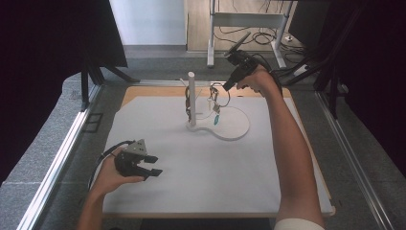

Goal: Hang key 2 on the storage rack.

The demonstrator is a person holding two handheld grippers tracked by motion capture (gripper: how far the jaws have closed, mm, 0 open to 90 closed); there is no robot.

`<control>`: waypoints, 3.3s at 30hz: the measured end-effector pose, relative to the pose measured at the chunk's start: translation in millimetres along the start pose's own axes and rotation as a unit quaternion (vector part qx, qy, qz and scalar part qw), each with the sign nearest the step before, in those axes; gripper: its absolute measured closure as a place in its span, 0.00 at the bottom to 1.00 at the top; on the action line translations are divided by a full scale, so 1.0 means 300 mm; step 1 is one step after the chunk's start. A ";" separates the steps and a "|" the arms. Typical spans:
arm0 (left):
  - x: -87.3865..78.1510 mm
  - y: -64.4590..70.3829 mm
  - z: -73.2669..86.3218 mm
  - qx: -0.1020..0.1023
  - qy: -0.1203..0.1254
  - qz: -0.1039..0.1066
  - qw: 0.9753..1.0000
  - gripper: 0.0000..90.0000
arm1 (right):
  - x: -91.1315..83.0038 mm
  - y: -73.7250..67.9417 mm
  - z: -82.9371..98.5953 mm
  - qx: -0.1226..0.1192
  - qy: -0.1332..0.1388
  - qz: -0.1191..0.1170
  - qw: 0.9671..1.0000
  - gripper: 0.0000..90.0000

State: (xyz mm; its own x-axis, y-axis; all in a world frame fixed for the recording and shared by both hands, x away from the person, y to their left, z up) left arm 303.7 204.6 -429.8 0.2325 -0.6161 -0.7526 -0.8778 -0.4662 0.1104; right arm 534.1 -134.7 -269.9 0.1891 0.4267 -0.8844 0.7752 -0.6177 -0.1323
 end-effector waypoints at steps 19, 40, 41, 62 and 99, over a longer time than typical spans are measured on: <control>-0.003 0.001 0.000 0.000 0.002 0.002 1.000 0.52 | 0.099 0.013 -0.058 0.002 -0.002 0.018 1.000 0.98; 0.001 0.003 0.000 0.002 -0.001 0.003 1.000 0.52 | 0.159 -0.055 -0.094 -0.020 0.003 0.007 1.000 0.98; 0.001 0.004 0.000 0.001 -0.001 0.002 1.000 0.52 | 0.162 -0.059 -0.094 -0.022 0.001 0.006 1.000 0.98; 0.009 0.006 -0.001 -0.003 0.001 0.004 1.000 0.52 | 0.260 -0.098 -0.045 -0.031 -0.006 -0.033 0.999 0.95; 0.047 0.016 -0.006 -0.012 -0.012 -0.005 1.000 0.52 | 0.141 -0.141 0.486 -0.023 0.110 -0.033 0.993 0.67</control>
State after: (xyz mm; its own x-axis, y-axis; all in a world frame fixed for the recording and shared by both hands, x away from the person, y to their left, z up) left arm 303.6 192.5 -438.9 0.2308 -0.5961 -0.7691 -0.8650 -0.4876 0.1184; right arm 421.3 -186.7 -366.9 0.2599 0.6020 -0.7550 0.8165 -0.5545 -0.1610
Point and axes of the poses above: each handheld gripper's, and its own axes: x roughly forward along the jaws, z roughly out of its underside, y roughly to its right, the point moved 1 cm from there along x, roughly forward along the jaws, and after that the axes turned 2 degrees about -x, right-handed, at the moved point
